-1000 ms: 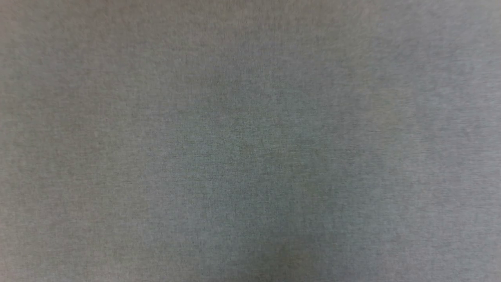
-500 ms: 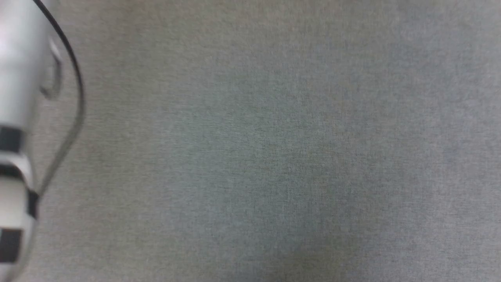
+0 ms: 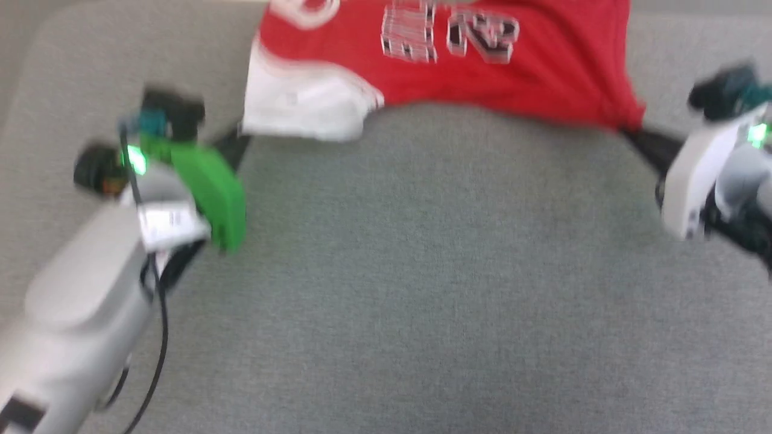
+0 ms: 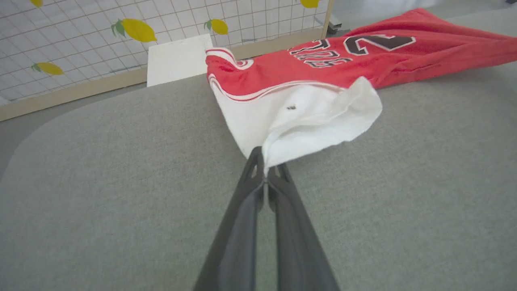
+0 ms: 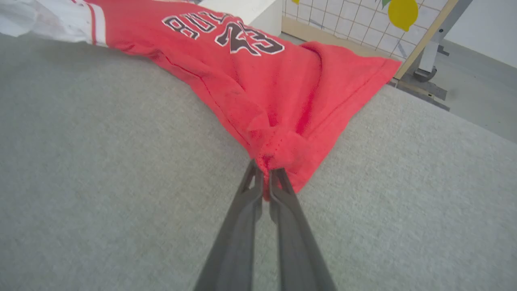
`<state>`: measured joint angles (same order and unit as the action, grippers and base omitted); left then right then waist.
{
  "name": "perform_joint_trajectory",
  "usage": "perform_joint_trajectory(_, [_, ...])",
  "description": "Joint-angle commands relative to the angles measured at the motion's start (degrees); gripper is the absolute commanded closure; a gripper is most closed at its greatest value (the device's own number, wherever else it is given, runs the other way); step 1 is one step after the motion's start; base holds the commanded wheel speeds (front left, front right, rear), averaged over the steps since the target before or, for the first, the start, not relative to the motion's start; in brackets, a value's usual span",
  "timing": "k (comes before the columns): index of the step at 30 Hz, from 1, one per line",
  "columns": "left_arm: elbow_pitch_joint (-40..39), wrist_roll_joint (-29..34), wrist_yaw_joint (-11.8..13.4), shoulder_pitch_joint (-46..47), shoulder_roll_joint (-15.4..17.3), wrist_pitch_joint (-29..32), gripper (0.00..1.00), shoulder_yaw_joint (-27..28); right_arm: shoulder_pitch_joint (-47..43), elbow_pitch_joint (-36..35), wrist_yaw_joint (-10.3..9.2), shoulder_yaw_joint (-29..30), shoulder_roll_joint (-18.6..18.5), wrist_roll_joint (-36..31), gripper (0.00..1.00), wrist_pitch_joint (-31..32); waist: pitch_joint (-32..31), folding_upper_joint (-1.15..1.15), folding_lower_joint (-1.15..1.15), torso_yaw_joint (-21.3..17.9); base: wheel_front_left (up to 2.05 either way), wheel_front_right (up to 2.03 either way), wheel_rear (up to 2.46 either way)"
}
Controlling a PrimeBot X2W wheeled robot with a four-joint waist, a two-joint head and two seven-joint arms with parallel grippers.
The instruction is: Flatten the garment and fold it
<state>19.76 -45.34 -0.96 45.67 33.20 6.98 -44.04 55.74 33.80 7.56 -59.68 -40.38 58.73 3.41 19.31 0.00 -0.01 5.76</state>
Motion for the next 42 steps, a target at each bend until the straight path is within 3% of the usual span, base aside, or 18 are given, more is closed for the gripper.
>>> perform_joint_trajectory(1, [-3.03,-0.81,1.17,-2.87,2.1,1.24,1.0,-0.19,-2.05,-1.31,-0.08,-0.48,-1.15,1.09,1.0,0.91,-5.58,0.0,0.01,1.47,0.0,0.0,0.0])
perform_joint_trajectory(11, [-25.5,-6.88,10.46,-20.59,14.99,9.39,1.0,0.02,-13.12,-9.26,-0.08,-1.58,-7.66,5.0,1.0,5.42,-11.02,0.0,0.01,2.5,0.0,0.0,0.0])
perform_joint_trajectory(24, [-41.27,-16.58,17.27,-35.65,25.89,15.87,1.0,-0.46,-25.75,-19.4,-0.08,-0.08,-15.23,11.43,1.0,10.82,-16.65,0.0,0.01,3.17,0.0,0.0,0.0])
perform_joint_trajectory(31, [-45.01,-18.64,18.63,-41.62,27.4,17.62,1.0,-3.66,-32.61,-23.98,-0.08,-0.5,-19.19,14.97,1.0,16.49,-18.07,0.0,0.01,3.01,0.0,0.0,0.0])
perform_joint_trajectory(35, [-45.28,-16.81,18.85,-43.13,27.71,16.42,1.0,-4.87,-34.08,-26.09,-0.08,1.24,-19.98,15.32,1.0,16.42,-17.48,0.0,0.01,2.44,0.0,0.0,0.0])
perform_joint_trajectory(42, [-44.4,-15.18,20.3,-37.19,22.54,10.72,1.0,0.09,-33.23,-26.8,-0.08,7.34,-18.69,15.47,1.0,13.96,-15.04,0.0,0.01,1.57,0.0,0.0,0.0])
